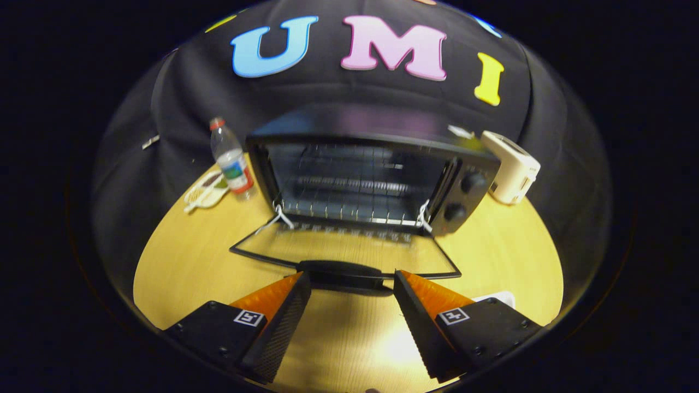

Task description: Open the toaster oven, put the food inside, and close the toaster oven door.

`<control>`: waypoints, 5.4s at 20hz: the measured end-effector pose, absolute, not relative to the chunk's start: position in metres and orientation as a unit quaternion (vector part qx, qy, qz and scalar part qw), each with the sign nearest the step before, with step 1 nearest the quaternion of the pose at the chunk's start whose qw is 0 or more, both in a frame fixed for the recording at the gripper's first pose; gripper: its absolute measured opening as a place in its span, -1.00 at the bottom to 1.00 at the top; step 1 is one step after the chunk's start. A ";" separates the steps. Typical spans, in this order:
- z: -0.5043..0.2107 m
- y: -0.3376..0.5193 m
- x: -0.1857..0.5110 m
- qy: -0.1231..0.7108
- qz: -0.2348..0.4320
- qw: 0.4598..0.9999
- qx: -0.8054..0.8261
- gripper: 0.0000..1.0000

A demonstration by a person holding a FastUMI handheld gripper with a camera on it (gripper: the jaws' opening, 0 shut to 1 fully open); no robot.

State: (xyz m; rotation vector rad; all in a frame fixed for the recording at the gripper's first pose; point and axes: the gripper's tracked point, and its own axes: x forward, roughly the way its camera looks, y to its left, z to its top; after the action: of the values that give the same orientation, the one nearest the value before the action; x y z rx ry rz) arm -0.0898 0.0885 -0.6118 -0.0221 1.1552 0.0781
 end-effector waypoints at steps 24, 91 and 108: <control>-0.638 -0.226 -0.171 0.661 -0.028 0.750 -0.025 0.49; -0.737 0.091 0.090 0.381 -0.347 0.505 0.692 -0.67; -0.638 0.087 -0.030 0.529 -0.147 0.728 0.412 0.97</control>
State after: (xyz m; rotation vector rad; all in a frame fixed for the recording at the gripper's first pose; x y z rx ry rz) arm -0.0300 0.0874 -0.6379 0.9070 1.1648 -0.3236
